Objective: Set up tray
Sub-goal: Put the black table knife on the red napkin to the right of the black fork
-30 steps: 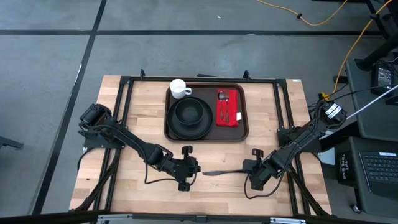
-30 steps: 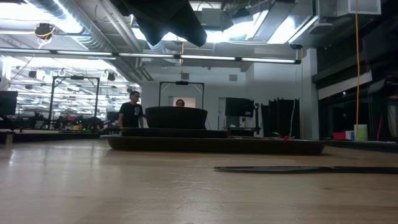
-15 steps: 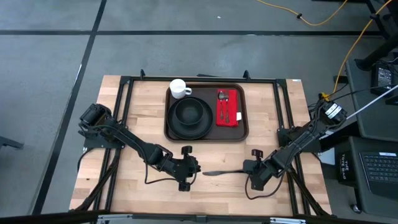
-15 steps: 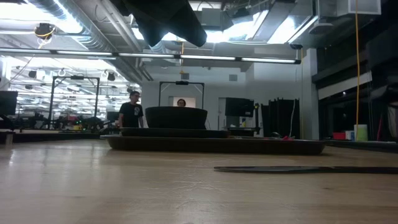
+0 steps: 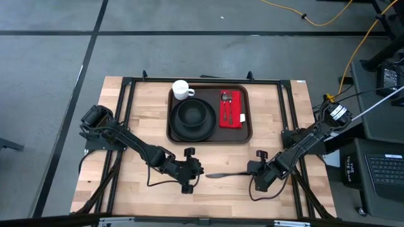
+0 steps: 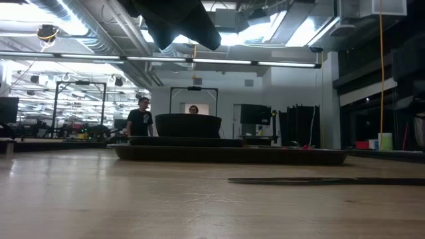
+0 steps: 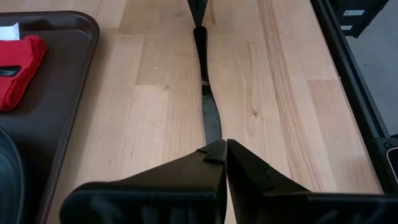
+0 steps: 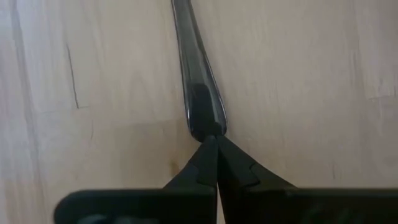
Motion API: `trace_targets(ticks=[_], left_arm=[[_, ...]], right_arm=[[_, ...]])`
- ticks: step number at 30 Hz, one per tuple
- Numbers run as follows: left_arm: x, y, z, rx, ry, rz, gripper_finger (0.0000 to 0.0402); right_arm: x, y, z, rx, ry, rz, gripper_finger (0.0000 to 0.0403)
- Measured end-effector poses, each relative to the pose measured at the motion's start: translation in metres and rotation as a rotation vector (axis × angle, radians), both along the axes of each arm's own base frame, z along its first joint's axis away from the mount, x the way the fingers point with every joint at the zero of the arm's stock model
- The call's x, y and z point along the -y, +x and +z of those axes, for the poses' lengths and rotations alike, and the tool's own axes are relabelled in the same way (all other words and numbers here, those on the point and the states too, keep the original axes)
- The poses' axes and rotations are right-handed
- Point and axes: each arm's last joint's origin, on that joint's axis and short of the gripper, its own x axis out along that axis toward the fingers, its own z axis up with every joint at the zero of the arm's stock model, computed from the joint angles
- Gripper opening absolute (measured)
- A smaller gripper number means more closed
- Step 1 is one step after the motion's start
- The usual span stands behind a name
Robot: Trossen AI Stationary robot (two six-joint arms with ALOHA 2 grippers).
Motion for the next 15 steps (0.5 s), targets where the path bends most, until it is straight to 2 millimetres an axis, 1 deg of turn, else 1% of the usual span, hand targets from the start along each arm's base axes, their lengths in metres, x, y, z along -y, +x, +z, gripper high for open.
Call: trace_targets(ticks=[15], left_arm=[[0.0000,0.0000,-0.0001,0.000,0.001,0.001,0.0004]], right_arm=[[-0.0009,0.0007,0.0002,0.005,0.013,0.004,0.0000]])
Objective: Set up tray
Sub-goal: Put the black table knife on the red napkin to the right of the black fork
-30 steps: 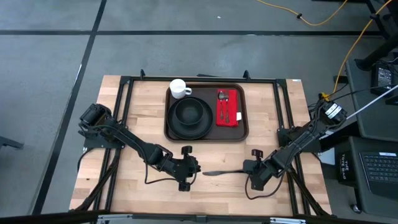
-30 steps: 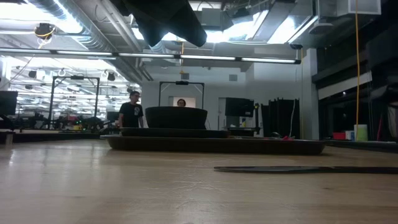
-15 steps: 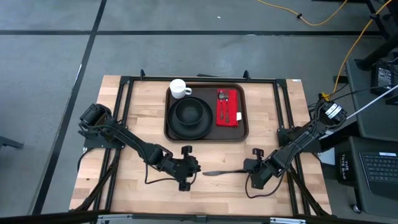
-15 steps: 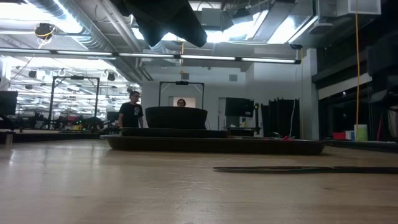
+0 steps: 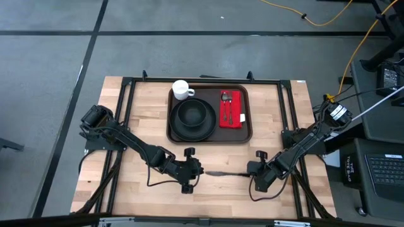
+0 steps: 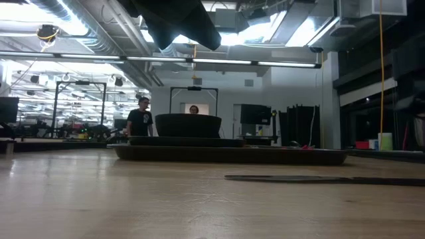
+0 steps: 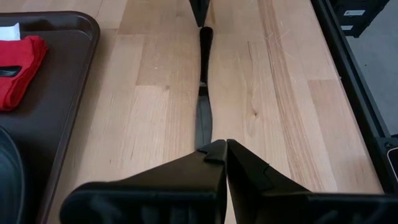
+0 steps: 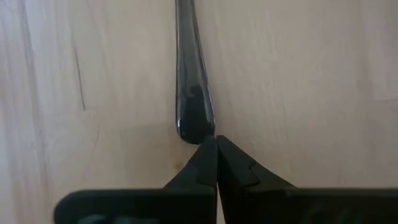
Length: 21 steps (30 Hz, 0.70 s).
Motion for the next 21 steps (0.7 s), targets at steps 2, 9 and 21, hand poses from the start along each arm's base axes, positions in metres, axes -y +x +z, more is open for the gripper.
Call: trace_targets(ticks=[2,9,21], left_arm=[[0.0000,0.0000,0.0001,0.000,0.000,0.000,0.0004],[-0.0003,0.0001,0.0001,0.003,0.006,0.006,0.0004],[-0.0007,0.0003,0.0001,0.004,0.009,0.008,0.0004]], right_arm=[[-0.0009,0.0002,0.0001,-0.006,0.018,0.005,0.0000],[-0.0039,0.0030,0.0014,0.020,0.056,0.009,0.0000],[-0.0037,0.0029,0.0014,0.018,0.061,-0.009,0.0000]])
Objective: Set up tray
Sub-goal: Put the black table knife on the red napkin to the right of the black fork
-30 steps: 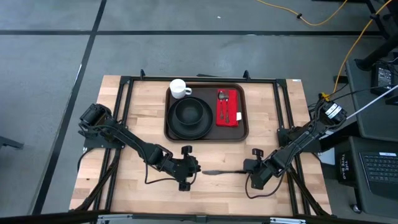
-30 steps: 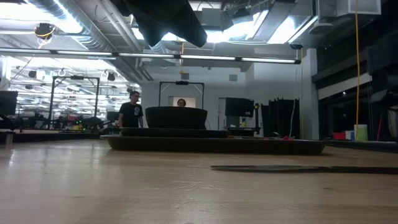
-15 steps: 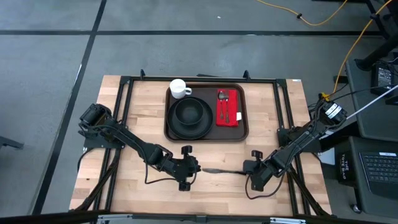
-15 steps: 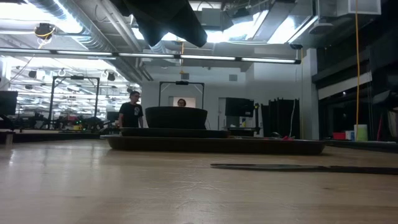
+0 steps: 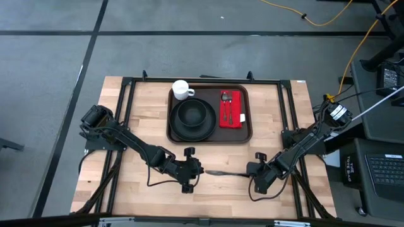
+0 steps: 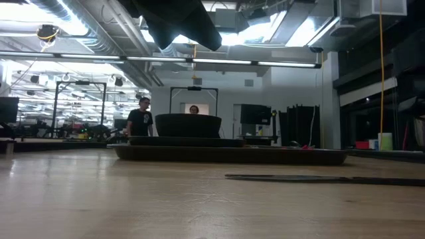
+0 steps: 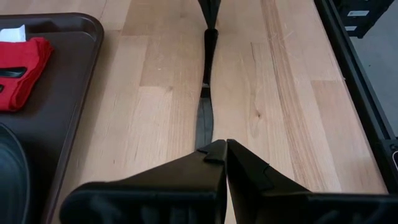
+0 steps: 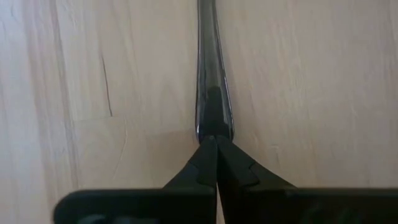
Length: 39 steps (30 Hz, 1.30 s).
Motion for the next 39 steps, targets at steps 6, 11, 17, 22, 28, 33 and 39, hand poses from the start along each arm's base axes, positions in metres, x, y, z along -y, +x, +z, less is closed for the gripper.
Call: trace_targets(ticks=[6,11,17,22,28,33,39], left_arm=[[0.0000,0.0000,0.0000,0.000,0.000,0.000,0.0004],[0.0000,0.0000,0.0000,0.000,-0.001,0.000,0.0004],[0.0000,0.0000,0.0000,0.000,-0.001,0.000,0.0004],[0.0000,0.0000,0.0000,0.000,-0.001,0.000,0.0004],[0.0000,0.0000,0.0000,0.000,-0.001,-0.001,0.0004],[0.0001,0.0000,0.0000,-0.001,-0.002,-0.001,0.0004],[0.0001,0.0000,0.0000,-0.001,-0.003,-0.002,0.0004]], right_arm=[[0.0002,0.0001,0.0000,0.003,-0.005,-0.002,0.0000],[0.0002,0.0001,0.0000,0.004,-0.006,-0.002,0.0000],[0.0003,0.0001,0.0000,0.005,-0.006,-0.003,0.0000],[0.0003,0.0001,0.0000,0.005,-0.006,-0.003,0.0000],[0.0001,0.0002,-0.0005,0.004,-0.008,-0.003,0.0000],[-0.0013,0.0023,-0.0053,0.002,-0.029,-0.006,0.0000],[-0.0015,0.0025,-0.0076,-0.005,-0.035,-0.006,0.0000]])
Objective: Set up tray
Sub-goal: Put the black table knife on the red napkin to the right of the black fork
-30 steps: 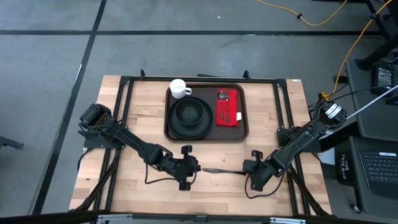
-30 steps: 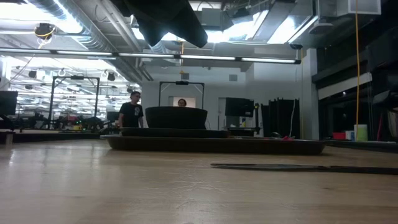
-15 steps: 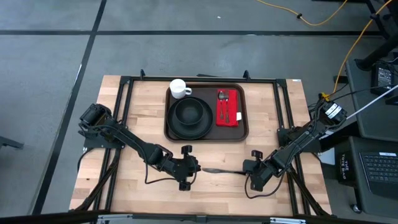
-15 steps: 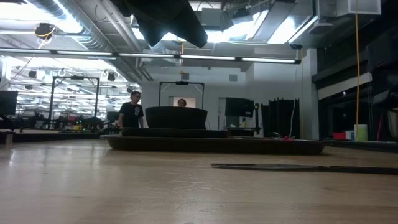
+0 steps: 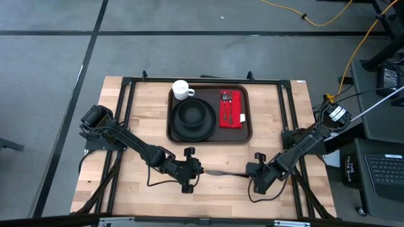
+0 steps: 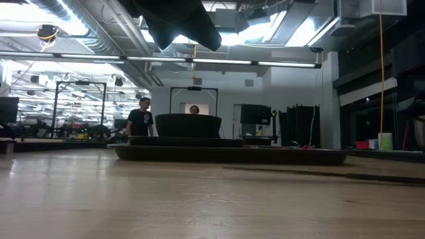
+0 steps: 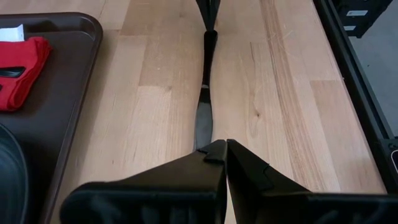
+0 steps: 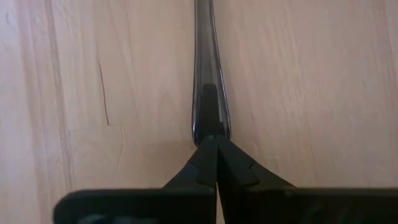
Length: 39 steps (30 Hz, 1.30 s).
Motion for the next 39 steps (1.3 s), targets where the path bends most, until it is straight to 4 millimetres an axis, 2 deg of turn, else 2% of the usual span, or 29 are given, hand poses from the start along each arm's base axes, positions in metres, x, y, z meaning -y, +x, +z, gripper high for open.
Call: trace_targets(ticks=[10,15,31,34,39], left_arm=[[0.000,0.000,0.000,0.000,0.001,-0.002,0.0006],[0.000,0.000,0.000,-0.001,0.058,-0.049,0.0018],[-0.018,0.009,-0.001,-0.003,-0.024,0.066,0.0146],[-0.015,0.016,-0.005,-0.019,-0.020,0.061,0.0157],[-0.004,0.042,-0.012,-0.079,0.008,0.002,0.0164]], right_arm=[[0.000,-0.001,-0.001,-0.009,0.001,0.002,0.0000],[0.000,-0.001,-0.001,-0.010,-0.001,0.001,0.0000],[0.001,-0.001,-0.001,-0.003,-0.007,-0.002,0.0000],[0.001,0.000,-0.002,-0.002,-0.007,-0.002,0.0000],[0.000,0.000,-0.002,0.000,-0.006,-0.003,0.0000]])
